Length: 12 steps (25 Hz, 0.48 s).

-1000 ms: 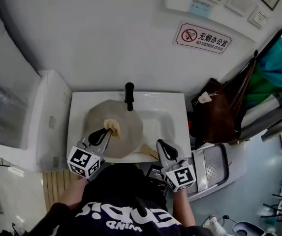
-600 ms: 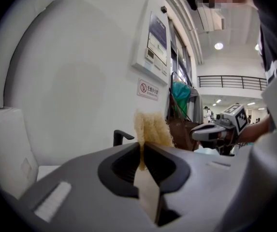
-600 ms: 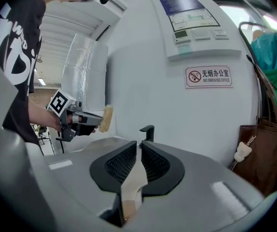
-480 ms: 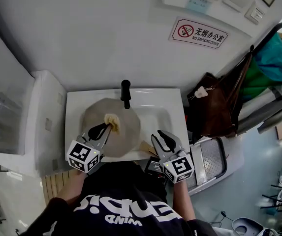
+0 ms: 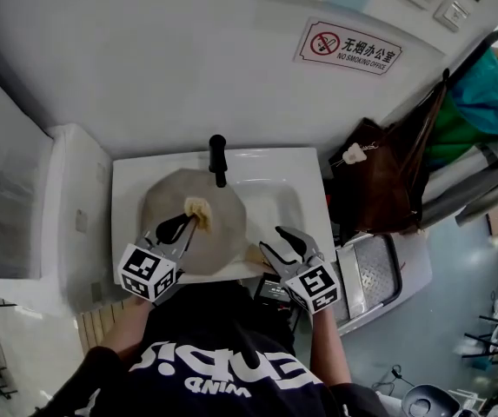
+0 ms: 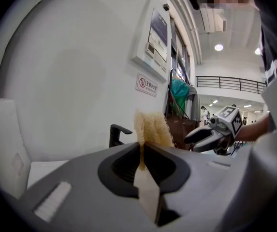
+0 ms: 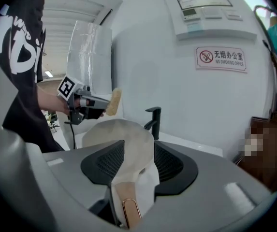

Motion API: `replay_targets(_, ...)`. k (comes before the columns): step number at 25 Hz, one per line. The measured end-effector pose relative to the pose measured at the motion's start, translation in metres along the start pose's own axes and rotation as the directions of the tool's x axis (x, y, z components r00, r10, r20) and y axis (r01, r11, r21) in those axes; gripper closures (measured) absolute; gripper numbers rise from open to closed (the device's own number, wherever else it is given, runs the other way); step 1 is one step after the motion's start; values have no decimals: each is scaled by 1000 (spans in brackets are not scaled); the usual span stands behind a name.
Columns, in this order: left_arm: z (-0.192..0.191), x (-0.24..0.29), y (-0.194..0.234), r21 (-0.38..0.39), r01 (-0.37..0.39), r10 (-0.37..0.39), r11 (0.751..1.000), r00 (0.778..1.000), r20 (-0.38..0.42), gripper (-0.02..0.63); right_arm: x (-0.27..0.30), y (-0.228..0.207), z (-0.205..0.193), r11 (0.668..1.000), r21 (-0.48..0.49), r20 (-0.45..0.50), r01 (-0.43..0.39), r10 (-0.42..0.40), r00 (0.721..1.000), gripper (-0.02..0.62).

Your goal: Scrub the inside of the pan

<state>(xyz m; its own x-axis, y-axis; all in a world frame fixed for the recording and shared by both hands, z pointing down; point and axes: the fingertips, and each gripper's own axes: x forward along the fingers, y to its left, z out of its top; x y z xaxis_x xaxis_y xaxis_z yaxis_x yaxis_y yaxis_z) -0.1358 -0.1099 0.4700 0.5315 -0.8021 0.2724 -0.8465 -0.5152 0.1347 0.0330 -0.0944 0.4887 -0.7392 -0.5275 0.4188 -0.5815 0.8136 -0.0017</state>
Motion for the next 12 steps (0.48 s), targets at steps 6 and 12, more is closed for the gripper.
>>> replay_targets(6,-7,9,-3,-4,32,-32,999,999,-21,581,14,12,-69,991,-55,-263,-123,105,959,417)
replay_targets(12,-12,17,-5,-6,55,-55,998,998,-37,581,26,21,-116,977,-37,-414,-208,174,894,417)
